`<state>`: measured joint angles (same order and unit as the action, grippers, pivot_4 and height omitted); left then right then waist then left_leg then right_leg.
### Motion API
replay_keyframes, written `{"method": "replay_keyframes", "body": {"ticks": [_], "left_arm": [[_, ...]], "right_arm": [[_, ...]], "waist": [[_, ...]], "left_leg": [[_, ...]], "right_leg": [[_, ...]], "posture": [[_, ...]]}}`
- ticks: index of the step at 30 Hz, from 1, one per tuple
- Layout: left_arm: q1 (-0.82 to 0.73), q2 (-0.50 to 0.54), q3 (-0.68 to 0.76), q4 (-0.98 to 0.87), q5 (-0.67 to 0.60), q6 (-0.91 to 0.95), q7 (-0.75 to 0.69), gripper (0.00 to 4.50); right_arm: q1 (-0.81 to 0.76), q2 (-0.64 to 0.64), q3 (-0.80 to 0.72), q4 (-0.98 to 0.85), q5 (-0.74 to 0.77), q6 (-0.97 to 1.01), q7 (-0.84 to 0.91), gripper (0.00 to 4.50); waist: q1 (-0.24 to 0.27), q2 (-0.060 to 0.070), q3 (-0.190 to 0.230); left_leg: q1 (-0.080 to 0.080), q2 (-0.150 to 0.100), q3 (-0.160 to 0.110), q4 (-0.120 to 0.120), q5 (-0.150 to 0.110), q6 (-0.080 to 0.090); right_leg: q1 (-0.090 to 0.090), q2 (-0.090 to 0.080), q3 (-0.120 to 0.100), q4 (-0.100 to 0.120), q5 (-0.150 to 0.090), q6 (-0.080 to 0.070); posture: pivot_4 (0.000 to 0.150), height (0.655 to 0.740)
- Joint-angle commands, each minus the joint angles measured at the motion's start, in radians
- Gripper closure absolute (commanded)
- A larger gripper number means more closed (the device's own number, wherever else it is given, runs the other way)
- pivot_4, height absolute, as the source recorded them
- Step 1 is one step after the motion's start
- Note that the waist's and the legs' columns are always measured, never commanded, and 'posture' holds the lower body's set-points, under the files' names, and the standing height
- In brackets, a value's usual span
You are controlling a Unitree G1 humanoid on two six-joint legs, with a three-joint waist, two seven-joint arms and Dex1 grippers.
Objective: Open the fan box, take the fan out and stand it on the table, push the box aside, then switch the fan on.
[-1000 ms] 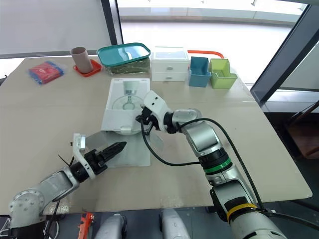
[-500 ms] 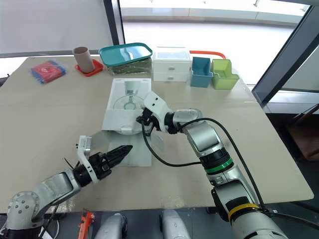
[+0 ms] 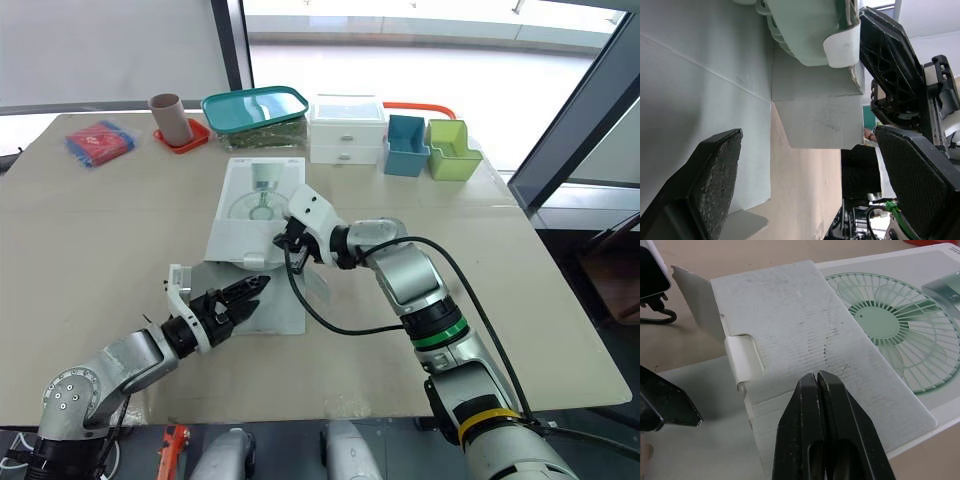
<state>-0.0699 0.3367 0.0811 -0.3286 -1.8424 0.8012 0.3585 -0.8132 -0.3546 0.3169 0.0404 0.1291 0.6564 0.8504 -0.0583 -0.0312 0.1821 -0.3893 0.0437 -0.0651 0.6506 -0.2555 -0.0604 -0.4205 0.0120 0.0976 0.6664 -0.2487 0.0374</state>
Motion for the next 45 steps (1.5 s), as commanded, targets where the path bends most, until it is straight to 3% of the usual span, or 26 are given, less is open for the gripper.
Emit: {"method": "replay_keyframes", "body": {"ticks": [1, 14, 34, 45], "left_arm": [[-0.010, 0.005, -0.026, 0.007, -0.012, -0.012, 0.060, 0.03], [-0.030, -0.062, 0.006, -0.042, -0.061, -0.167, 0.251, 0.03], [0.028, -0.104, -0.027, -0.018, 0.015, -0.183, 0.238, 0.03], [-0.031, -0.148, -0.028, 0.024, 0.057, -0.185, 0.224, 0.03]], "right_arm": [[0.012, -0.017, 0.021, -0.012, -0.010, 0.025, 0.012, 4.50], [-0.004, -0.009, 0.013, -0.002, -0.001, 0.029, 0.010, 4.50], [-0.018, -0.043, 0.004, -0.037, 0.019, 0.066, 0.035, 4.50], [-0.015, -0.049, 0.006, -0.047, 0.019, 0.071, 0.034, 4.50]], "waist": [[0.001, 0.000, 0.000], [0.008, 0.000, 0.000], [0.012, 0.000, 0.000], [0.013, 0.000, 0.000]], "left_leg": [[0.000, 0.000, 0.000, 0.000, 0.000, 0.000], [0.000, 0.000, 0.000, 0.000, 0.000, 0.000], [0.000, -0.001, 0.000, 0.000, 0.001, -0.001], [0.000, -0.001, 0.000, 0.000, 0.001, -0.003]], "right_leg": [[0.000, 0.000, 0.000, 0.000, 0.000, 0.000], [0.000, 0.000, 0.000, 0.000, 0.000, 0.000], [0.000, 0.000, 0.000, 0.000, 0.000, 0.000], [0.001, -0.001, 0.000, 0.000, 0.000, 0.000]], "posture": [[0.150, 0.7400], [0.150, 0.7400], [0.150, 0.7400], [0.150, 0.7400]]}}
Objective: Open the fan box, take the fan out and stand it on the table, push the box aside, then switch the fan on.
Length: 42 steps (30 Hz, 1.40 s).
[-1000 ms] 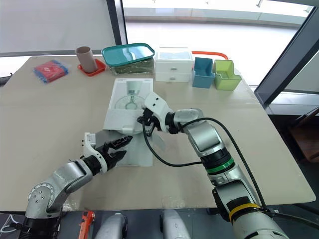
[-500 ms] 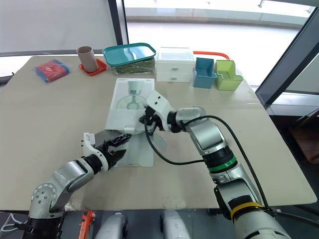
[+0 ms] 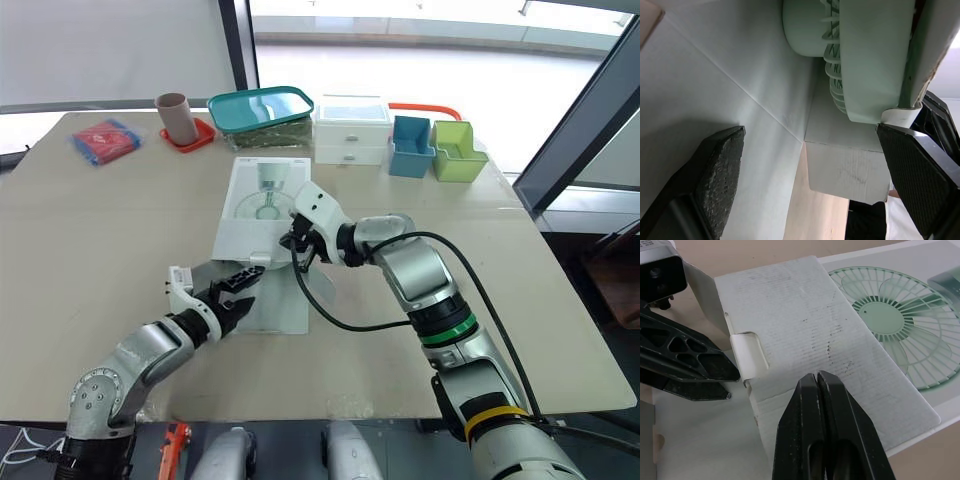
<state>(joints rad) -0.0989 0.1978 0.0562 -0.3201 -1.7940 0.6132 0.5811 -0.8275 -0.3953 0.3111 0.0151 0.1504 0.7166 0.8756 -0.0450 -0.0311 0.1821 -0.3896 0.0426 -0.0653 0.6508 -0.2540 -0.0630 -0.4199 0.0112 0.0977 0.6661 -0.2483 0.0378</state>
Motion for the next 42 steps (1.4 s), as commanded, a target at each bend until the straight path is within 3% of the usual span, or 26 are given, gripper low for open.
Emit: {"method": "replay_keyframes", "body": {"ticks": [1, 15, 32, 42], "left_arm": [[-0.005, -0.011, 0.000, 0.016, 0.011, 0.003, 0.000, 0.03], [0.010, 0.014, 0.009, 0.035, 0.103, 0.057, -0.176, 0.03], [-0.010, 0.093, -0.020, 0.061, 0.124, 0.177, -0.123, 0.03], [0.004, 0.028, 0.039, 0.109, 0.179, 0.114, -0.152, 0.03]], "right_arm": [[0.000, -0.009, 0.012, -0.022, -0.002, 0.012, 0.008, 4.50], [0.009, 0.001, 0.014, -0.013, -0.005, -0.001, -0.006, 4.50], [0.006, 0.012, 0.021, -0.001, -0.008, -0.025, -0.005, 4.50], [0.011, 0.009, 0.023, -0.007, -0.014, -0.029, 0.000, 4.50]], "waist": [[0.000, 0.000, 0.000], [0.000, 0.000, 0.000], [-0.001, 0.000, 0.000], [-0.001, 0.001, -0.001]], "left_leg": [[0.000, 0.000, 0.000, 0.000, 0.000, 0.000], [0.000, 0.000, 0.000, 0.000, 0.000, -0.001], [0.000, 0.000, 0.000, 0.000, 0.000, -0.001], [0.002, 0.000, 0.000, 0.000, 0.001, -0.001]], "right_leg": [[0.000, 0.000, 0.000, 0.000, 0.000, 0.000], [0.000, 0.000, 0.000, 0.000, 0.000, 0.000], [0.000, 0.000, 0.000, 0.000, 0.000, 0.000], [0.001, 0.000, 0.000, 0.000, 0.000, 0.000]], "posture": [[0.150, 0.7400], [0.150, 0.7400], [0.150, 0.7400], [0.150, 0.7400]]}}
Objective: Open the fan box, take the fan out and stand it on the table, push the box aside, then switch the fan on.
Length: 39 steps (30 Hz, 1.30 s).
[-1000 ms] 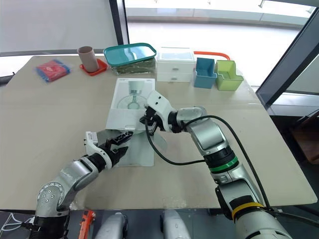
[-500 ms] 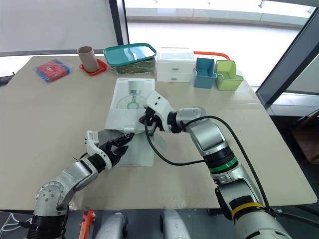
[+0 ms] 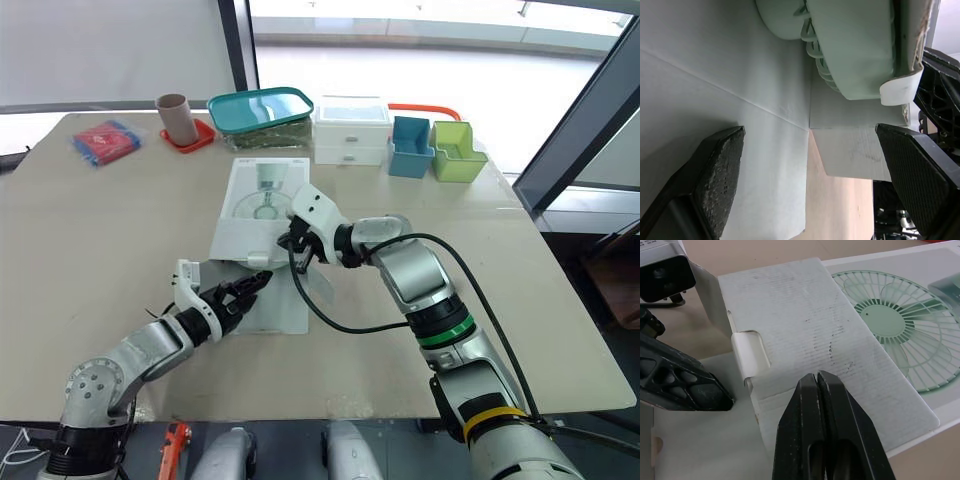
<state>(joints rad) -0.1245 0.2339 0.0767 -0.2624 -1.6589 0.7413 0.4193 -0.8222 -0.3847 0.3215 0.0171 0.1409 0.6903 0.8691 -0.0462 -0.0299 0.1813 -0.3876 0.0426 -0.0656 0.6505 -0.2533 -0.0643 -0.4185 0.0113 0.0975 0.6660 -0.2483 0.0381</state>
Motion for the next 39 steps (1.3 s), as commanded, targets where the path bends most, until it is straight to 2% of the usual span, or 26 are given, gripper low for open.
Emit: {"method": "replay_keyframes", "body": {"ticks": [1, 12, 22, 31, 39], "left_arm": [[0.032, -0.013, 0.024, 0.056, 0.053, -0.018, 0.012, 0.03], [0.031, -0.043, 0.049, 0.044, 0.114, -0.038, -0.054, 0.03], [0.098, 0.031, 0.059, 0.008, 0.041, 0.052, 0.011, 0.03], [0.091, 0.039, 0.029, 0.031, 0.084, 0.067, 0.033, 0.03], [0.032, -0.021, 0.039, 0.089, 0.107, 0.042, 0.050, 0.03]], "right_arm": [[0.005, -0.002, 0.012, -0.009, -0.005, -0.002, 0.006, 4.50], [0.000, -0.004, 0.013, -0.004, -0.008, -0.007, 0.010, 4.50], [-0.014, 0.003, 0.000, -0.010, 0.003, -0.001, 0.017, 4.50], [-0.035, -0.003, -0.020, -0.048, 0.034, 0.032, 0.022, 4.50], [-0.030, -0.007, -0.017, -0.055, 0.031, 0.031, 0.024, 4.50]], "waist": [[0.000, 0.000, 0.000], [-0.001, 0.001, 0.000], [-0.004, 0.001, 0.000], [-0.002, 0.001, 0.000], [-0.001, 0.002, -0.001]], "left_leg": [[0.000, 0.000, 0.000, 0.000, 0.000, 0.000], [0.001, 0.000, 0.000, 0.000, 0.000, 0.000], [0.001, 0.001, 0.000, -0.001, 0.000, 0.000], [0.001, 0.001, 0.000, -0.001, 0.000, 0.000], [0.001, 0.000, 0.000, -0.001, 0.001, -0.001]], "right_leg": [[0.000, 0.000, 0.000, 0.000, 0.000, 0.000], [0.000, 0.001, 0.000, 0.000, 0.000, 0.001], [0.000, 0.001, 0.000, 0.000, 0.000, 0.001], [0.000, 0.001, 0.000, 0.000, 0.000, 0.001], [0.001, 0.001, 0.001, 0.000, 0.000, 0.002]], "posture": [[0.150, 0.7400], [0.150, 0.7400], [0.150, 0.7400], [0.150, 0.7400], [0.150, 0.7400]]}}
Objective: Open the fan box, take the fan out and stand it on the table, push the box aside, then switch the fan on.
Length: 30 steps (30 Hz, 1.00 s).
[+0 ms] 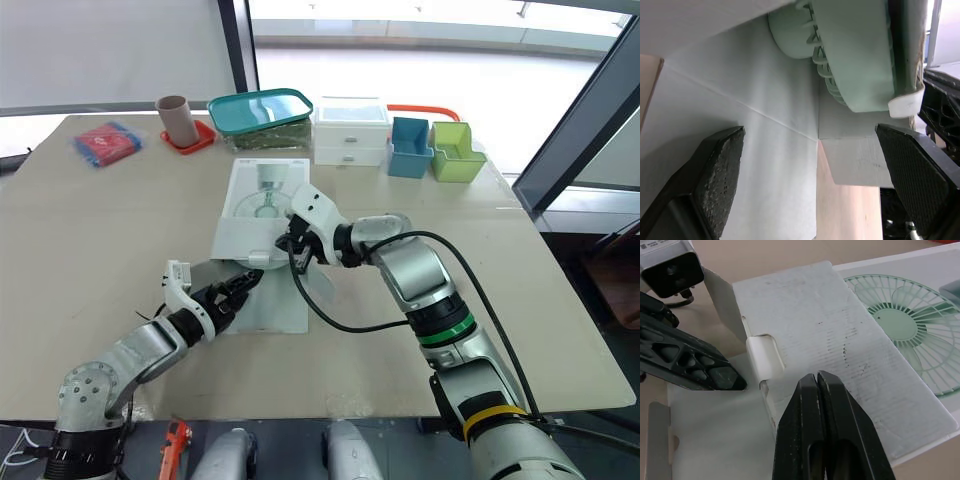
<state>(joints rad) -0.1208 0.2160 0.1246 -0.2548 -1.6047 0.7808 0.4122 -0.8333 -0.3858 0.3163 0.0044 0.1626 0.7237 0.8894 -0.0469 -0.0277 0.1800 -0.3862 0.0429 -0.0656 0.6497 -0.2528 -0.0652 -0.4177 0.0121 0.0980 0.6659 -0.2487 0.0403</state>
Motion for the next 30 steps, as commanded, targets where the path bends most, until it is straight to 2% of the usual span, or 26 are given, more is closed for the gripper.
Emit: {"method": "replay_keyframes", "body": {"ticks": [1, 3, 10, 18, 30], "left_arm": [[0.026, -0.011, -0.004, 0.087, 0.056, -0.001, 0.057, 0.03], [0.021, -0.026, 0.006, 0.097, 0.063, -0.010, 0.045, 0.03], [0.024, -0.054, 0.039, 0.087, 0.067, -0.019, -0.129, 0.03], [0.026, -0.042, 0.031, 0.097, 0.150, -0.005, -0.297, 0.03], [-0.016, -0.112, 0.048, 0.104, 0.231, -0.037, -0.391, 0.03]], "right_arm": [[-0.018, -0.008, -0.011, -0.041, 0.007, -0.004, 0.003, 4.50], [-0.016, -0.009, -0.010, -0.040, 0.005, -0.005, 0.002, 4.50], [-0.013, -0.010, -0.008, -0.043, 0.006, -0.005, 0.003, 4.50], [-0.018, -0.006, -0.002, -0.032, 0.002, -0.017, 0.007, 4.50], [-0.015, -0.009, 0.001, -0.031, -0.003, -0.024, 0.010, 4.50]], "waist": [[0.000, 0.000, 0.000], [0.000, 0.000, 0.000], [0.000, 0.001, 0.000], [0.000, 0.001, 0.000], [0.000, 0.000, 0.000]], "left_leg": [[0.000, 0.000, 0.000, 0.000, 0.000, 0.000], [0.000, 0.000, 0.000, 0.000, 0.000, 0.000], [0.000, 0.000, 0.000, 0.000, 0.000, 0.000], [-0.001, 0.000, 0.000, 0.000, 0.000, 0.000], [-0.002, 0.000, 0.000, 0.000, 0.000, 0.000]], "right_leg": [[0.000, 0.000, 0.000, 0.000, 0.000, 0.000], [0.000, 0.000, 0.000, 0.000, 0.000, 0.000], [0.000, 0.000, 0.000, 0.000, 0.000, 0.001], [-0.001, 0.000, 0.000, 0.000, 0.000, 0.001], [-0.001, 0.000, 0.000, -0.001, 0.000, 0.001]], "posture": [[0.150, 0.7400], [0.150, 0.7400], [0.150, 0.7400], [0.150, 0.7400], [0.150, 0.7400]]}}
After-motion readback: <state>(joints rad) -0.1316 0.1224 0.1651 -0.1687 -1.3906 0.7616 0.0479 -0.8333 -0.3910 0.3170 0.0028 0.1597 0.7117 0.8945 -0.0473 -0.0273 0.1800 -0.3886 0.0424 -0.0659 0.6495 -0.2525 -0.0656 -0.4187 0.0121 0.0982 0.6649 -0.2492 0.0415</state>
